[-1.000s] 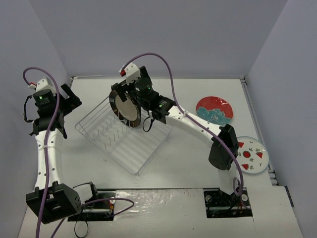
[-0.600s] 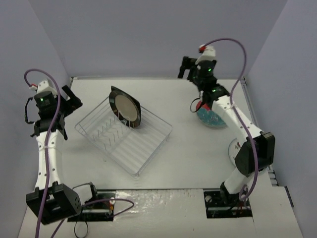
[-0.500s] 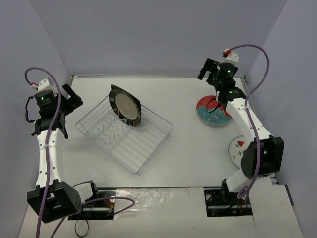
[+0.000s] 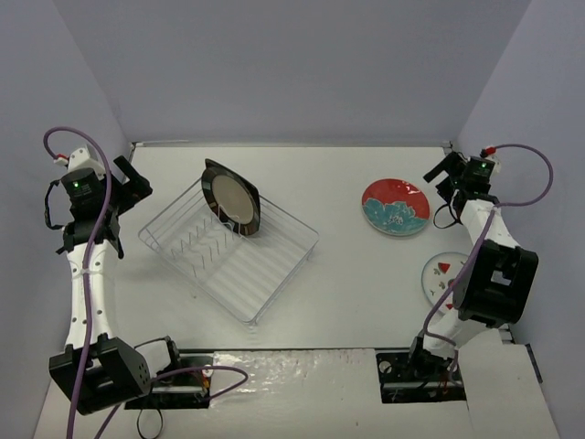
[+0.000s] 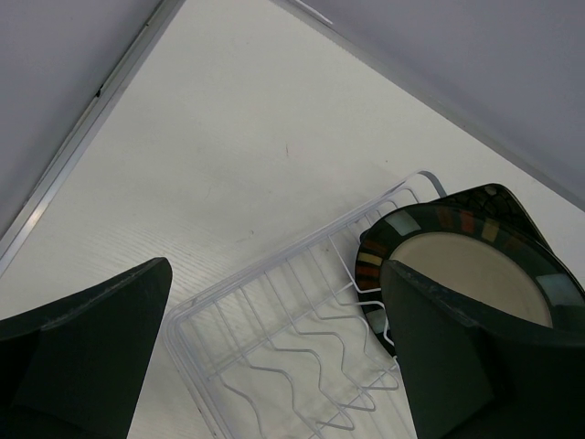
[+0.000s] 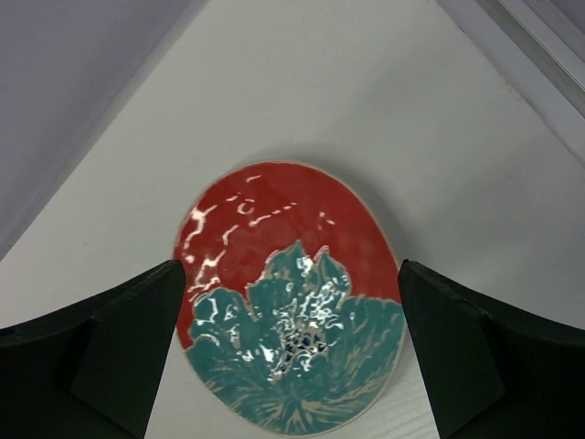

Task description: Load the plates into the dish rack

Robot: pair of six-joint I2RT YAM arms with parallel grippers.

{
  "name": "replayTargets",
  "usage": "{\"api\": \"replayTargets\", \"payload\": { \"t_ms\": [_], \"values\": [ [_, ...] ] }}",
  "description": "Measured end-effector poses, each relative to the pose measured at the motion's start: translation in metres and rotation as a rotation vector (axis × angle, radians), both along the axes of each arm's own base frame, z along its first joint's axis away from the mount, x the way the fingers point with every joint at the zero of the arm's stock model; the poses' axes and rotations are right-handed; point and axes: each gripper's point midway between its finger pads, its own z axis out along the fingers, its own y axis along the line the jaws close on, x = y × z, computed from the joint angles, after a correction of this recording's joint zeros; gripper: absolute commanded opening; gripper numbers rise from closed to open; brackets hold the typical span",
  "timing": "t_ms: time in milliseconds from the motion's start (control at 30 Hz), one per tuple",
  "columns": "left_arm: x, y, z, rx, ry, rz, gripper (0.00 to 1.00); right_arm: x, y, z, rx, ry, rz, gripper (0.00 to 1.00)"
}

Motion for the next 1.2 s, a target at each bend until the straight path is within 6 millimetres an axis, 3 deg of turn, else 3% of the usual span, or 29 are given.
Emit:
{"api": "replayTargets", "payload": {
  "t_ms": [167, 300, 533, 733, 1200],
  "values": [
    [0.000, 0.000, 0.000, 0.000, 0.000, 0.000, 0.97, -0.019, -0.021, -0.063, 0.133, 0.090, -0.027, 1.00],
    [0.000, 0.000, 0.000, 0.000, -0.001, 0.000, 0.97, -0.030, -0.020, -0.091, 0.202, 0.134, -0.013, 1.00],
    [0.000, 0.001, 0.000, 0.002, 0.000, 0.004, 0.97, -0.022, -0.004, -0.095, 0.266, 0.081, 0.078, 0.95],
    [0.000, 0.001, 0.000, 0.003, 0.000, 0.007, 0.97, -0.026, 0.007, -0.110, 0.320, 0.073, 0.131, 0.94],
    [0.000, 0.001, 0.000, 0.003, 0.000, 0.007, 0.97, -0.027, 0.027, -0.107, 0.458, -0.058, 0.303, 0.91]
  ]
}}
